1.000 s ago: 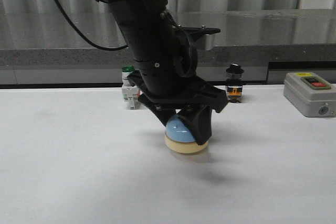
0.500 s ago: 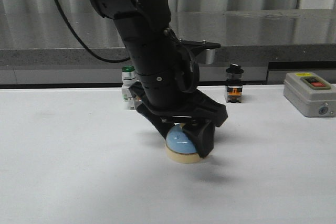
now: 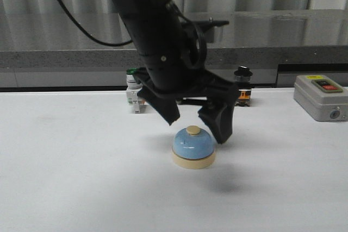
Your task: Place and press bell with both arms
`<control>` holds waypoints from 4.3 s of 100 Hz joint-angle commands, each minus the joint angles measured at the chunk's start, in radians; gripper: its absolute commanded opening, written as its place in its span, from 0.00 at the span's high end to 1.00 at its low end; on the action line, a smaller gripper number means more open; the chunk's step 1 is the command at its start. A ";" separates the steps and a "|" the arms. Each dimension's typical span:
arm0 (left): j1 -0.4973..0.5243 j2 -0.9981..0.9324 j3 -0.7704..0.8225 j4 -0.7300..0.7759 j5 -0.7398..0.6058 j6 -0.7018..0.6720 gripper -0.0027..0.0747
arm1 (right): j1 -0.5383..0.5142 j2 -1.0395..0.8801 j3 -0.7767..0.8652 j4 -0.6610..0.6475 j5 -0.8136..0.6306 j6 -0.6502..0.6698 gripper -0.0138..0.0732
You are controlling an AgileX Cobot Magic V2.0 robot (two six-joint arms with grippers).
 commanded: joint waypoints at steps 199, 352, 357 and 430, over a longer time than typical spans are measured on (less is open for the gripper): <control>0.605 -1.700 1.010 -0.033 -0.232 0.001 0.31 | -0.006 -0.015 -0.015 -0.013 -0.074 -0.008 0.91; 0.605 -1.746 1.220 0.260 -0.553 -0.242 0.99 | -0.006 -0.015 -0.015 -0.013 -0.074 -0.008 0.91; 0.605 -1.770 1.258 0.260 -0.598 -0.242 0.99 | -0.006 -0.015 -0.015 -0.013 -0.074 -0.008 0.91; 0.605 -2.050 1.554 0.216 -0.706 -0.242 0.99 | -0.006 -0.015 -0.015 -0.013 -0.074 -0.008 0.91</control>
